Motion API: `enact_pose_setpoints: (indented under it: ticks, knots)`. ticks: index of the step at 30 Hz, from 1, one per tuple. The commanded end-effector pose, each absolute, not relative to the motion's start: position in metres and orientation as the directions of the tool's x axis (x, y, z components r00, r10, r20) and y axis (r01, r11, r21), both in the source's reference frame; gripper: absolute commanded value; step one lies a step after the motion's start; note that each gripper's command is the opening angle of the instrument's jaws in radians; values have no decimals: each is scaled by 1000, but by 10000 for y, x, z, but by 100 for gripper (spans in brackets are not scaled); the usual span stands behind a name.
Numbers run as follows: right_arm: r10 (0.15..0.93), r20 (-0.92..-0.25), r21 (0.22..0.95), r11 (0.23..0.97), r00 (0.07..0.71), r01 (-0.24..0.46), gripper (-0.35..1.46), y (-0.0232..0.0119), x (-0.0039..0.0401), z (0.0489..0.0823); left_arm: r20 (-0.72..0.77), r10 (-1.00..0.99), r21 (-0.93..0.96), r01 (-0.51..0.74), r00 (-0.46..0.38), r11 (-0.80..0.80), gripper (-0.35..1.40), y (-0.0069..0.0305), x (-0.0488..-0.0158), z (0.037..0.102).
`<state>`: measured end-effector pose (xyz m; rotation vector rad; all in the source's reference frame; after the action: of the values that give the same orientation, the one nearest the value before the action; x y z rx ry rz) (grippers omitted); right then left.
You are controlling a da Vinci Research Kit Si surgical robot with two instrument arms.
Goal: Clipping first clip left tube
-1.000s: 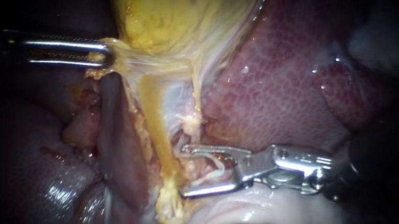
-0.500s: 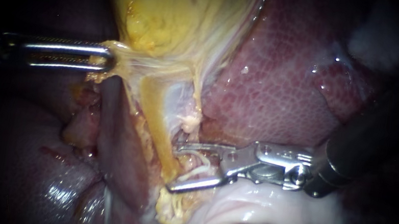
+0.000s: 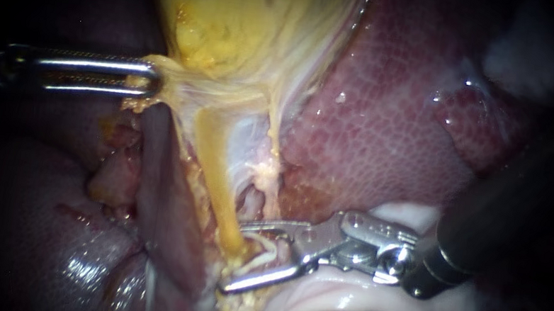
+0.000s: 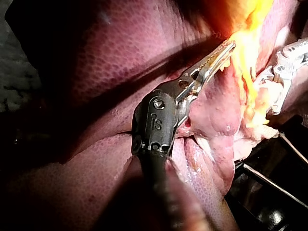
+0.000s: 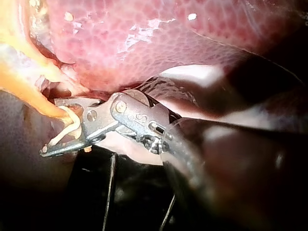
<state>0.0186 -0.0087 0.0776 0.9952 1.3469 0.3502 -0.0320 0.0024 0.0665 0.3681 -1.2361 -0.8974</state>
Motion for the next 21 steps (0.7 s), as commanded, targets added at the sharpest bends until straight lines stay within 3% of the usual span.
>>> enact_pose_setpoints:
  ticks: [1,17,20,21]
  knots:
    - [722,-645,758,565,249,326,59,-90,190,776,653,-755,684,387,54,619,-35,24,-322,667]
    - [721,-644,760,563,256,325,58,-105,223,796,657,-752,685,369,61,628,-35,15,-356,679]
    - [719,-645,758,561,258,333,50,-103,220,801,657,-752,685,369,61,628,-35,14,-355,678]
    - [718,-646,757,559,260,338,35,-102,216,803,657,-752,685,369,62,628,-35,14,-355,678]
